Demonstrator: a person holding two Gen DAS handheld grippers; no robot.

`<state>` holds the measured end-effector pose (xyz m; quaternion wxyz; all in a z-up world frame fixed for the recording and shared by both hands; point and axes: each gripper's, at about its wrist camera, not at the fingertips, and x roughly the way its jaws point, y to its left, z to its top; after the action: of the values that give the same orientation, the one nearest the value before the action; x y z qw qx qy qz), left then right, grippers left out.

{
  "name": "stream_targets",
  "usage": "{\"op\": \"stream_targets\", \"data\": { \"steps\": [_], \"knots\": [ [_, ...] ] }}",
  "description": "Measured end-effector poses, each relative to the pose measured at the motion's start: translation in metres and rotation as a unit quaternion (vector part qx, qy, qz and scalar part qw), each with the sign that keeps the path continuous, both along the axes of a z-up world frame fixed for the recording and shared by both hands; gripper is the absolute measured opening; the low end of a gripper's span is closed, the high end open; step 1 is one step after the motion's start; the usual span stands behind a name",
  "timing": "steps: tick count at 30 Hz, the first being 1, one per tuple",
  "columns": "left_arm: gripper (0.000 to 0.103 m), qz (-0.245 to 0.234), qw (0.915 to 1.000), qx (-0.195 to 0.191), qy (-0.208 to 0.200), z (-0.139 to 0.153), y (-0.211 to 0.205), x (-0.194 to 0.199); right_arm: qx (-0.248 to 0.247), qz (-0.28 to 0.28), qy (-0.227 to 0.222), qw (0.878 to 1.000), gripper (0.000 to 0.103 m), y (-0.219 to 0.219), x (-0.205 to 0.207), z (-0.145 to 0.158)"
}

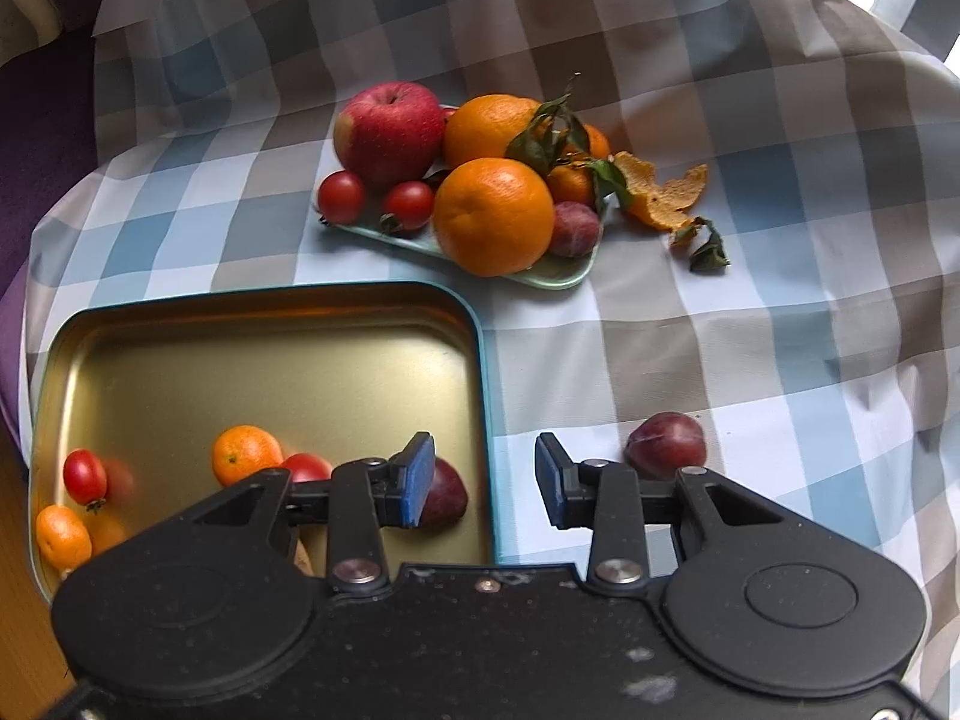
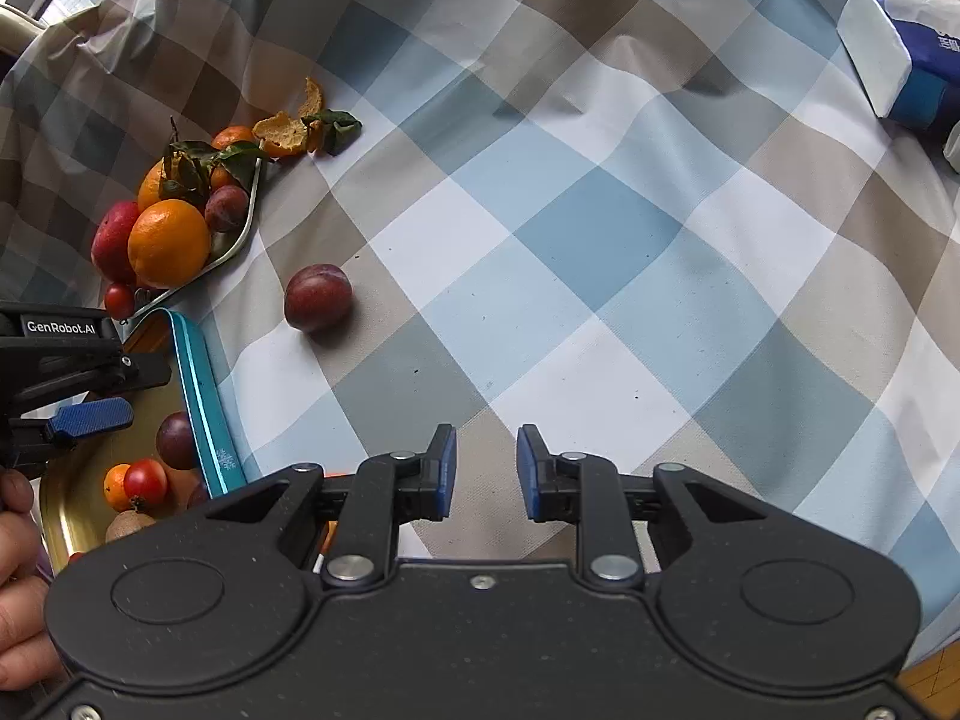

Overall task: Organize fruits
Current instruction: 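Close the left gripper on the dark red plum while the right gripper holds the mandarin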

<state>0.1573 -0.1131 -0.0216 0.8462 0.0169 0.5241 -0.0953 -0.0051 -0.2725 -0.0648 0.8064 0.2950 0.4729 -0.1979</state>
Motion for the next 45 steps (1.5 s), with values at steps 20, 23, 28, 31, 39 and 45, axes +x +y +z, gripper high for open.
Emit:
{"op": "stream_targets", "data": {
  "steps": [20,23,28,31,39,45],
  "knots": [
    [0.046,-0.079,0.9961,-0.018,0.037,-0.026,-0.056,0.033,-0.011,0.017,-0.006,1.000,0.034,0.000,0.001,0.002],
    [0.046,-0.083,0.9952,-0.024,0.044,-0.032,-0.062,0.033,-0.009,0.012,0.001,1.000,0.034,0.000,0.001,-0.002],
    [0.050,-0.107,0.9933,-0.014,0.042,-0.039,-0.077,0.030,-0.002,0.009,0.008,1.000,0.034,0.001,0.002,-0.009],
    [0.055,-0.114,0.9925,-0.013,0.040,-0.044,-0.083,0.029,0.000,0.010,0.010,1.000,0.034,0.000,0.002,-0.010],
    [0.052,-0.131,0.9901,0.009,0.050,-0.058,-0.095,0.025,-0.003,0.007,0.012,1.000,0.034,0.000,0.003,-0.011],
    [0.044,-0.117,0.9912,-0.008,0.062,-0.063,-0.089,0.028,-0.013,0.016,0.010,1.000,0.034,0.004,0.002,-0.009]
  ]
}}
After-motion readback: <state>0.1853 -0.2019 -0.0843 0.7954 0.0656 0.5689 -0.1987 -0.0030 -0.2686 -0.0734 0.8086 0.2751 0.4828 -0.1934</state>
